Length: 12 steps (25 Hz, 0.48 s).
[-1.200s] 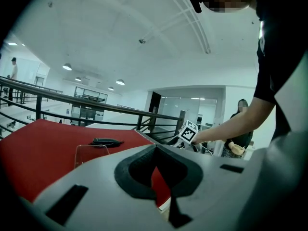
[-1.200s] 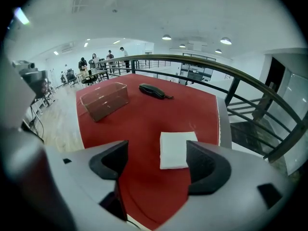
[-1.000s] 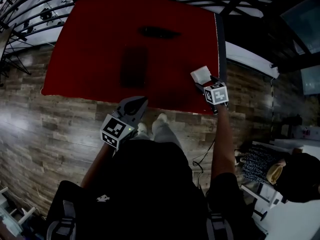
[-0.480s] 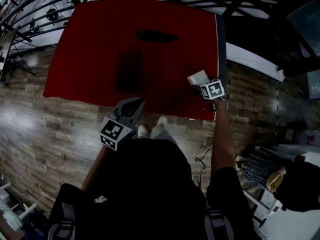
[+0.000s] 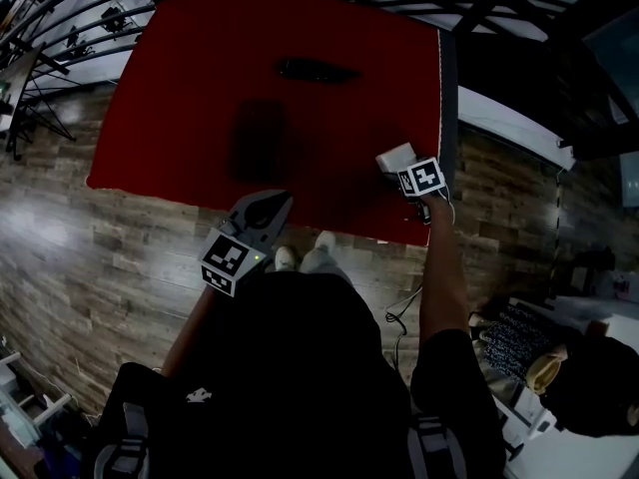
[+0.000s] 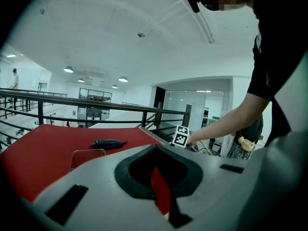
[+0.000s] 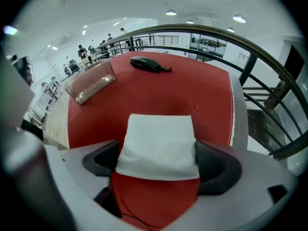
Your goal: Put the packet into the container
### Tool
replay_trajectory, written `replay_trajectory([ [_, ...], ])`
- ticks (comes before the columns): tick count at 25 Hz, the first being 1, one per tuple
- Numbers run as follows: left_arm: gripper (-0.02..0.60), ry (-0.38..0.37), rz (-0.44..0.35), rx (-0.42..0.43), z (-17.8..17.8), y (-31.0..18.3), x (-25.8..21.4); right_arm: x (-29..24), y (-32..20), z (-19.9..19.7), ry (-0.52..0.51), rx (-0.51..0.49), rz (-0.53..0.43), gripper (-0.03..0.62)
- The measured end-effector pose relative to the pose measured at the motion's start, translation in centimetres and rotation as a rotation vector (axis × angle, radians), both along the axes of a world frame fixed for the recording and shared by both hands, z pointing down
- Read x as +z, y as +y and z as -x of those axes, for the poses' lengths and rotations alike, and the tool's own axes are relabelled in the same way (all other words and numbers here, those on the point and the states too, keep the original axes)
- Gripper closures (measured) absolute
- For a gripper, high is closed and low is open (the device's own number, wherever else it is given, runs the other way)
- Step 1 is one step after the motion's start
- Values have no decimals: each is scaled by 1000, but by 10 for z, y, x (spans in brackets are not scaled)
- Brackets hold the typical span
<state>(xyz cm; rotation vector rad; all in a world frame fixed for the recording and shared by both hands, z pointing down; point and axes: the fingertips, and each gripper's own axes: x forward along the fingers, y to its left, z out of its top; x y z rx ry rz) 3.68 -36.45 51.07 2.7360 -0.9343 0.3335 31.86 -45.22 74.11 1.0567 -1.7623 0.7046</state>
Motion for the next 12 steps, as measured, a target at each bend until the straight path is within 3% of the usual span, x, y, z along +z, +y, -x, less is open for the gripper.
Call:
replay_trajectory([
  [6, 577, 5, -5, -11, 1, -4, -1, -1, 3, 1, 50, -41, 18, 125],
  [12, 577, 8, -10, -9, 1, 0, 0, -9, 8, 12, 37, -90, -8, 155],
])
